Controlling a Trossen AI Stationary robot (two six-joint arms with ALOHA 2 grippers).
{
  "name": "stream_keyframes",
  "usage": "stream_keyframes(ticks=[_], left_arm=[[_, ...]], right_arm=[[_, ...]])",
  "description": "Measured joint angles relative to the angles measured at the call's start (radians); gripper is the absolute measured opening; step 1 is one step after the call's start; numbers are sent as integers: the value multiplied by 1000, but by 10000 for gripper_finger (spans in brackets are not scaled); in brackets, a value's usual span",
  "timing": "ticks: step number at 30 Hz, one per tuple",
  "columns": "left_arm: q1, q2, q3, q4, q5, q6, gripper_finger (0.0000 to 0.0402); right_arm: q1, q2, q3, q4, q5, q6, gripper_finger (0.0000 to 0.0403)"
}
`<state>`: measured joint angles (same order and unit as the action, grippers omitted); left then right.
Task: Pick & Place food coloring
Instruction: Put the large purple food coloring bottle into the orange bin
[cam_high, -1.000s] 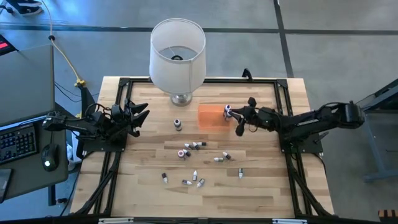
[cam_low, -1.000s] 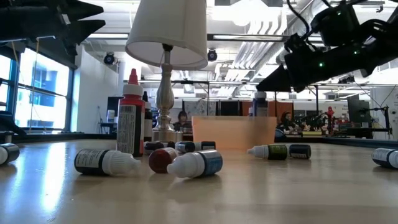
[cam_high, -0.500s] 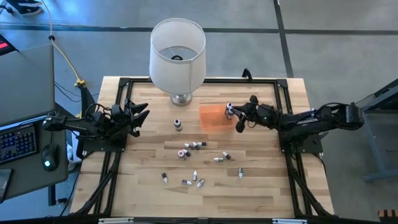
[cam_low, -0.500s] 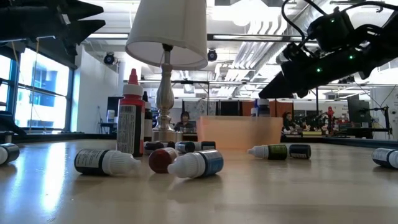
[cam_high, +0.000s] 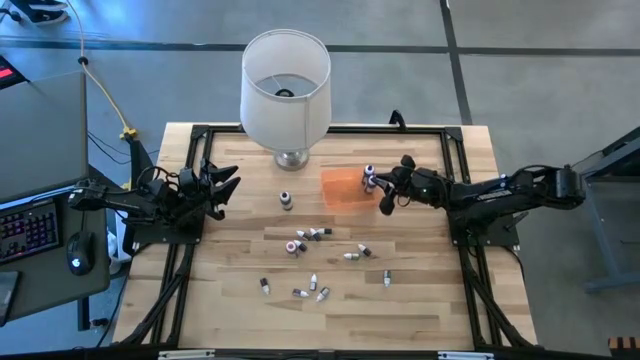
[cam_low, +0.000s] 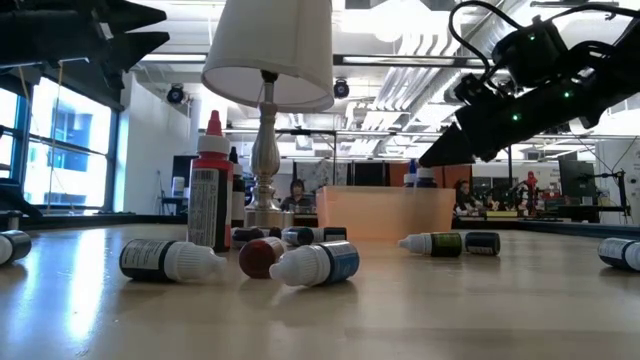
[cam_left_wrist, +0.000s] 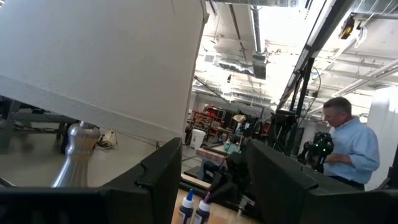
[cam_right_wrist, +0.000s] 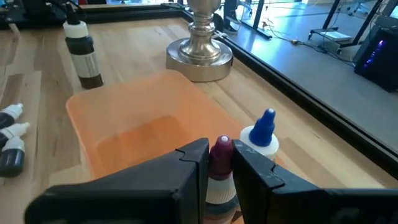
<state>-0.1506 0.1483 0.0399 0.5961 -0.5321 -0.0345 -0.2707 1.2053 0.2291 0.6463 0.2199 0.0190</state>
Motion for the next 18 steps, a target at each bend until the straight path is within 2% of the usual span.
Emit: stream_keyframes(ticks=[8, 15, 18], left_arm=[[0, 0, 0, 0, 0, 0, 179], [0, 0, 0, -6, 0, 0, 179], [0, 0, 0, -23, -1, 0, 179]], right_arm=[[0, 0, 0, -2, -27, -6, 58], [0, 0, 0, 3, 110, -120, 58], [0, 0, 0, 7, 127, -165, 58]])
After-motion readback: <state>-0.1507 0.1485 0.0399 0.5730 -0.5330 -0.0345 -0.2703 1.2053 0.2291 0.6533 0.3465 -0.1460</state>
